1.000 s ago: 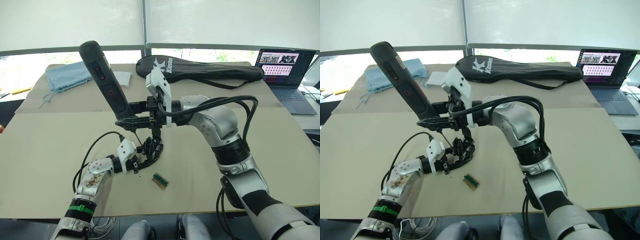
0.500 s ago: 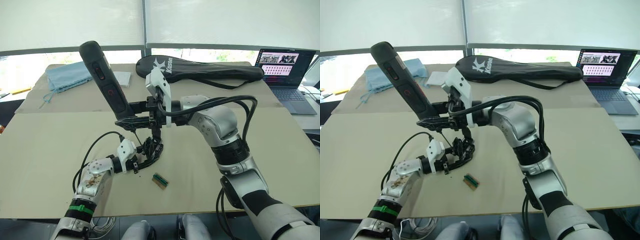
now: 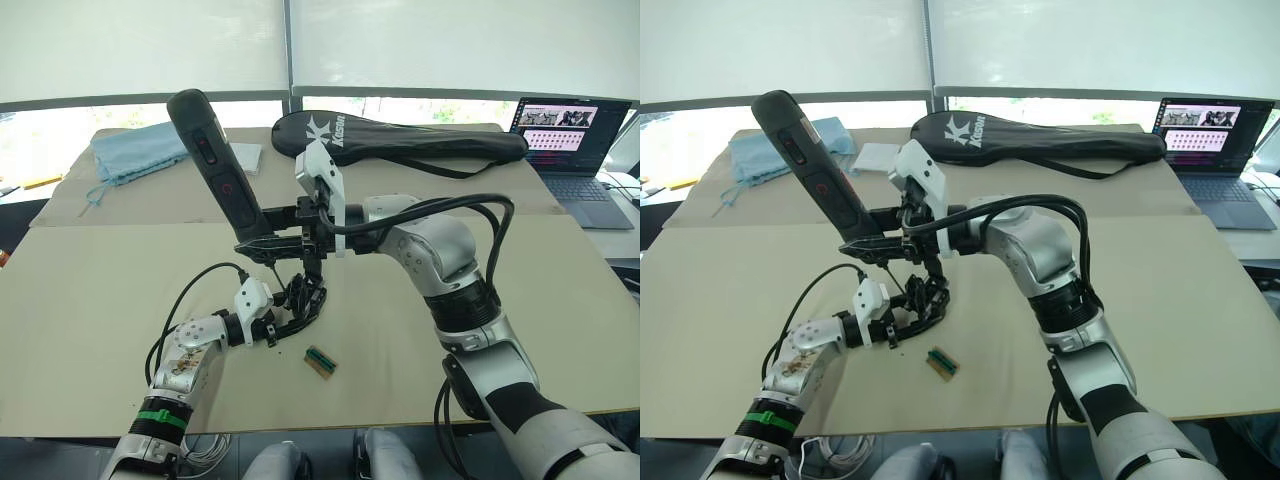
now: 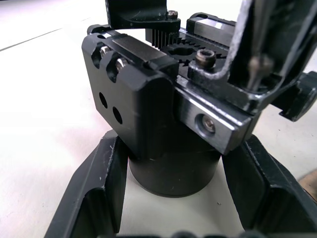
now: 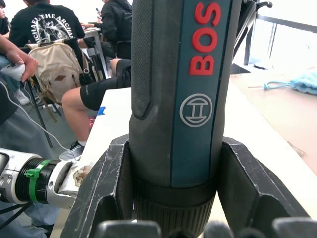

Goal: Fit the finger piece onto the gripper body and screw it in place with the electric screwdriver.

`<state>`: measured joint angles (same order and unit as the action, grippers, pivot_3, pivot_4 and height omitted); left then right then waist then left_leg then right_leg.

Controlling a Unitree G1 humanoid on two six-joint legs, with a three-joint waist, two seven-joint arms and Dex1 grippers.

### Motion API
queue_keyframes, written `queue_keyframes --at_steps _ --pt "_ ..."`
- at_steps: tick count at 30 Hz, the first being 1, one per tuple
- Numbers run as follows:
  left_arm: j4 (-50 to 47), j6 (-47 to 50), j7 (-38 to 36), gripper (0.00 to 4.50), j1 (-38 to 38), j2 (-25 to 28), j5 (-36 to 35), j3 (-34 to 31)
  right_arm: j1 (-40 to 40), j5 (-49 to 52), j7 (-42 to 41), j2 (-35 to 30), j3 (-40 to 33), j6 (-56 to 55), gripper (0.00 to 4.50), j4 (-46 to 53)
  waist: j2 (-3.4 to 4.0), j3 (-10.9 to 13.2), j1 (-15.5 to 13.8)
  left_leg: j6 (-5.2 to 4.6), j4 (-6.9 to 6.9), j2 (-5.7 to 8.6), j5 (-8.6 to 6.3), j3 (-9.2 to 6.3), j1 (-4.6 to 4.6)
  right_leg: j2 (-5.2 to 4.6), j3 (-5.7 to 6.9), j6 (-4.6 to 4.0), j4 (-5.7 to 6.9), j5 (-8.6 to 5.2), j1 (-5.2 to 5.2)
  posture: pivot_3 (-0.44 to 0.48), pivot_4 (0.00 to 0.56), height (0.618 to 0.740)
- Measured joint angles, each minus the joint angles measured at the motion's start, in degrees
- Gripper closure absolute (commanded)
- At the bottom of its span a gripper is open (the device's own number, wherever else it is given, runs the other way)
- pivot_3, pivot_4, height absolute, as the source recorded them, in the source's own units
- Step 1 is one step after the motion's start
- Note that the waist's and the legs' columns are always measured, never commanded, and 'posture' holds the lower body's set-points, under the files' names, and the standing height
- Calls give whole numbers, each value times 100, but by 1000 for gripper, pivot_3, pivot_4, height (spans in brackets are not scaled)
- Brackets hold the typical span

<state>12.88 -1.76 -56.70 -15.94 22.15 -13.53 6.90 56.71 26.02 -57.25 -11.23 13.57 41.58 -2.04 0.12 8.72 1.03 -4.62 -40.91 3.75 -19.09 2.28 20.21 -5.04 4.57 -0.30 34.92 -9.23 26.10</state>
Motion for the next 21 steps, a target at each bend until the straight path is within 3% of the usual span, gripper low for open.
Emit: queue_keyframes --at_steps 21 --pt "-5 64 -23 2226 -24 21 -7 0 -106 1 86 28 -12 -147 2564 21 0 0 0 1 0 0 1 0 -1 -2 -1 -1 0 0 -1 0 150 740"
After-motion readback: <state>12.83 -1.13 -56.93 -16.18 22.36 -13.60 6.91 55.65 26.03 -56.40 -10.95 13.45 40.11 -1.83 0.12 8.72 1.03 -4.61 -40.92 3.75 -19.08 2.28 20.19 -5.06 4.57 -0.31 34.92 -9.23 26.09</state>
